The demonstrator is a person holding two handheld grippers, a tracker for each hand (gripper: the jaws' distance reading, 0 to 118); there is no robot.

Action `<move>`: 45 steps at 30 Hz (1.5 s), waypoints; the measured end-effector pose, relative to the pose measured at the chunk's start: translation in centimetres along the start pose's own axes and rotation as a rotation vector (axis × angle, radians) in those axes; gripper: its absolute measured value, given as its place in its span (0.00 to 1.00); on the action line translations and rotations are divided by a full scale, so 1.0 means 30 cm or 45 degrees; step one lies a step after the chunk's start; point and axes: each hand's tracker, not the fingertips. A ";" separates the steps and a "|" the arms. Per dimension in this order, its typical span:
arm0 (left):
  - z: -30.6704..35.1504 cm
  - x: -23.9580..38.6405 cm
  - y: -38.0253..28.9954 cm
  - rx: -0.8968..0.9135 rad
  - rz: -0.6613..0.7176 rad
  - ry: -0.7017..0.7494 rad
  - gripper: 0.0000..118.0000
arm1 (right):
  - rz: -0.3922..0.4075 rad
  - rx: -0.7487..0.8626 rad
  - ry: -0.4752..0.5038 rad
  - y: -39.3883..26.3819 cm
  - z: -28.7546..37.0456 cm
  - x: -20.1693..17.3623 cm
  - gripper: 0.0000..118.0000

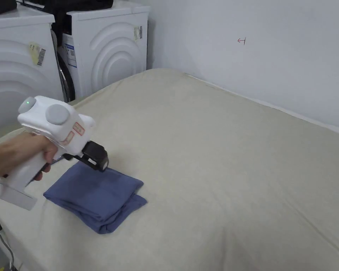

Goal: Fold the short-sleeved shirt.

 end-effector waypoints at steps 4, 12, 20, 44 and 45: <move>-0.058 0.252 -0.003 0.235 -0.193 -0.101 0.00 | 0.191 0.142 -0.192 0.024 0.044 -0.072 0.00; 0.143 1.331 -0.149 0.632 -0.382 -0.257 0.00 | 0.724 0.505 -0.807 0.110 0.138 -0.296 0.00; 0.543 1.680 -0.083 1.246 -0.353 -0.194 0.00 | 0.996 0.926 -0.803 0.206 0.263 -0.620 0.00; 0.846 1.666 -0.131 1.295 -0.233 -0.064 1.00 | 1.047 1.112 -0.821 0.297 0.474 -0.802 1.00; 0.828 1.655 -0.091 1.250 -0.280 -0.095 1.00 | 1.035 1.108 -0.819 0.299 0.472 -0.804 1.00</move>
